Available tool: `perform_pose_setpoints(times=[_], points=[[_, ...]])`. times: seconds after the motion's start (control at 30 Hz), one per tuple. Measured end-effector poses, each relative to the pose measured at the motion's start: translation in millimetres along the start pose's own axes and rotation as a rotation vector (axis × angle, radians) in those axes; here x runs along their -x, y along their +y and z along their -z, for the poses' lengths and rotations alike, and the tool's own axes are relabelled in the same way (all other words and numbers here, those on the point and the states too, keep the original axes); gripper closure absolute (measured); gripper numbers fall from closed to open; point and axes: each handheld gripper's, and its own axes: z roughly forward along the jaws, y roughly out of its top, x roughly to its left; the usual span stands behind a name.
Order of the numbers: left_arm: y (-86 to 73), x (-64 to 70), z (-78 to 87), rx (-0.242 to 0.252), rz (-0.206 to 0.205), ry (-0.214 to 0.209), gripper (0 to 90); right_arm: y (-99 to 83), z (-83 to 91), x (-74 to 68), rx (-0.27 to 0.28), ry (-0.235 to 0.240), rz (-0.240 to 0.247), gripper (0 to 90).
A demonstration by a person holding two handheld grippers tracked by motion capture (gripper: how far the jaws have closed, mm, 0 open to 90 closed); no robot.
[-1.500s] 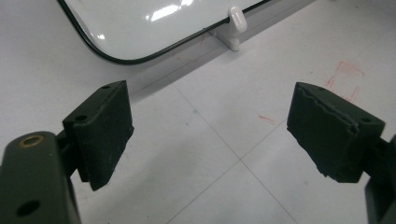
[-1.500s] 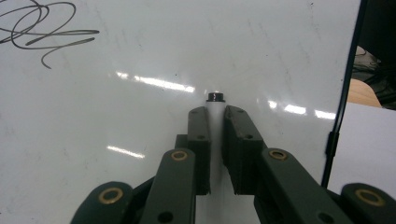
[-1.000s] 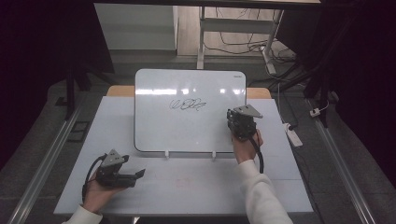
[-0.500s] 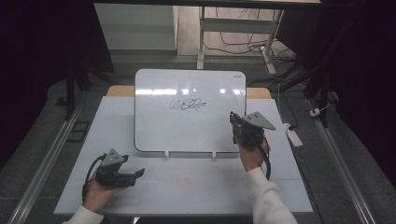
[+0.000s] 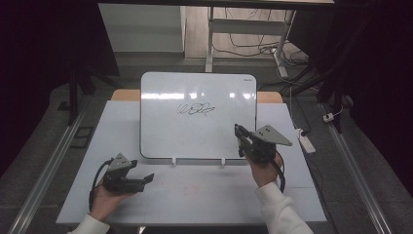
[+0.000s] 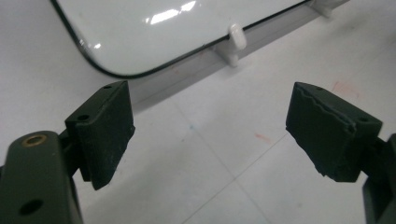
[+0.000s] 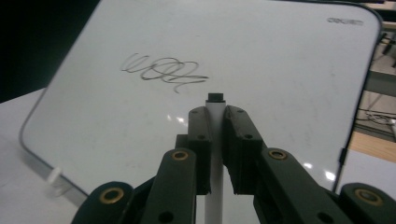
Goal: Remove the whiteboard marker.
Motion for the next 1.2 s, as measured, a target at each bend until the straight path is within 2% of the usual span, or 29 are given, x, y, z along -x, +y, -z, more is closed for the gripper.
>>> perform_pose_setpoints(times=[0.13, 0.23, 0.3, 0.33, 0.37, 0.4, 0.53, 0.73, 0.8, 1.0, 1.2], points=[[11.0, 6.3, -1.7, 0.025, 0.003, -0.041, 16.0, 2.5, 1.3, -9.3, 0.009, 0.051, 0.000, 80.7], [15.2, 9.3, -2.7, 0.033, -0.001, -0.051, 16.1, 3.1, 1.1, -17.5, 0.016, 0.080, 0.011, 80.6], [22.9, 13.3, -5.7, 0.049, 0.005, -0.085, 16.3, 3.4, 0.8, -22.8, 0.019, 0.099, 0.015, 80.6], [22.9, 13.3, -5.7, 0.049, 0.005, -0.085, 16.5, 3.6, 0.4, -25.4, 0.020, 0.108, 0.020, 80.6], [29.7, 16.7, -8.5, 0.060, 0.006, -0.108, 16.6, 3.6, 0.1, -27.9, 0.021, 0.116, 0.025, 80.6], [29.7, 16.7, -8.5, 0.060, 0.006, -0.108, 16.7, 3.6, -0.3, -30.3, 0.022, 0.122, 0.029, 80.6], [49.0, 28.8, -15.7, 0.080, -0.022, -0.156, 17.2, 2.9, -1.5, -38.6, 0.026, 0.154, 0.041, 80.6], [61.3, 40.7, -23.1, 0.082, -0.047, -0.192, 18.2, 2.6, -3.2, -47.6, 0.034, 0.193, 0.066, 80.6], [66.9, 46.7, -27.5, 0.080, -0.056, -0.216, 18.5, 2.5, -3.5, -50.6, 0.035, 0.200, 0.070, 80.6], [76.3, 55.3, -35.2, 0.080, -0.071, -0.246, 19.7, 2.2, -4.3, -57.9, 0.044, 0.219, 0.088, 80.6], [84.5, 66.4, -49.0, 0.058, -0.091, -0.282, 21.1, 1.7, -5.1, -64.5, 0.049, 0.241, 0.102, 80.6]])
